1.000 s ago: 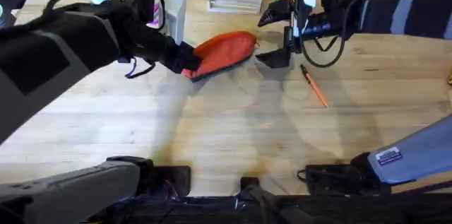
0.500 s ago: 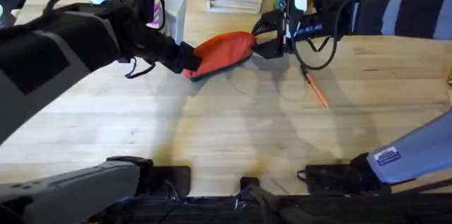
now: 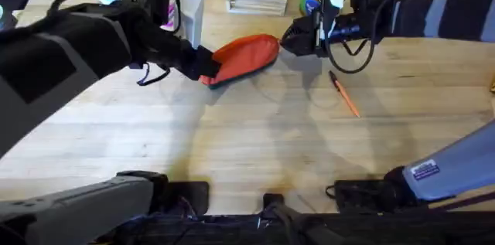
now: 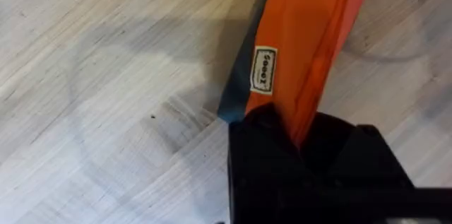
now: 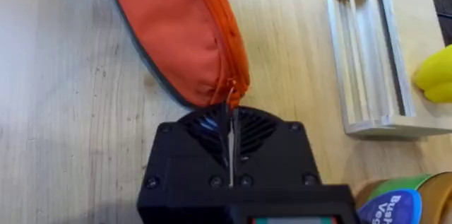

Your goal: Unzip the bag, pick up the pens from the table one at a time and place them inside, then zip the bag closed.

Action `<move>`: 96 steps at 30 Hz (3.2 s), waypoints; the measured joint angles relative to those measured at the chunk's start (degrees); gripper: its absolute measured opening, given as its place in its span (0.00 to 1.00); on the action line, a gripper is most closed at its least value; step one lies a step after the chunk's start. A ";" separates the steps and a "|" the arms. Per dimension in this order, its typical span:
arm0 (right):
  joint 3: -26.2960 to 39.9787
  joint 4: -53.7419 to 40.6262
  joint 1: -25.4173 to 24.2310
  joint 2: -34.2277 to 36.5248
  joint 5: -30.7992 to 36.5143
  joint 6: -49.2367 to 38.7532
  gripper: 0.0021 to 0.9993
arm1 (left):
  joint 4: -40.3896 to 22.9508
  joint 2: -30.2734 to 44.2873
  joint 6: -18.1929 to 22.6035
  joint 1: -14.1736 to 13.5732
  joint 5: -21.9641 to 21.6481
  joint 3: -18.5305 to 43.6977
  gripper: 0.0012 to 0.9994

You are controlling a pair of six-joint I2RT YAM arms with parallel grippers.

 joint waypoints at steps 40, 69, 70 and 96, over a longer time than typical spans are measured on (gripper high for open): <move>0.00 13.08 21.86 -4.90 -3.23 3.02 0.03 | -0.11 0.00 0.00 0.00 -0.01 0.00 0.04; 0.02 2.75 14.99 -5.52 -1.77 5.46 1.00 | 0.37 0.01 0.24 -0.04 -1.64 0.00 0.99; 0.02 2.58 15.01 -6.18 -0.85 6.47 1.00 | 0.37 0.00 0.25 -0.04 -1.64 0.00 0.99; 18.62 -23.12 16.78 -13.40 20.91 12.20 1.00 | -16.75 -12.19 6.09 11.86 -5.33 3.65 0.99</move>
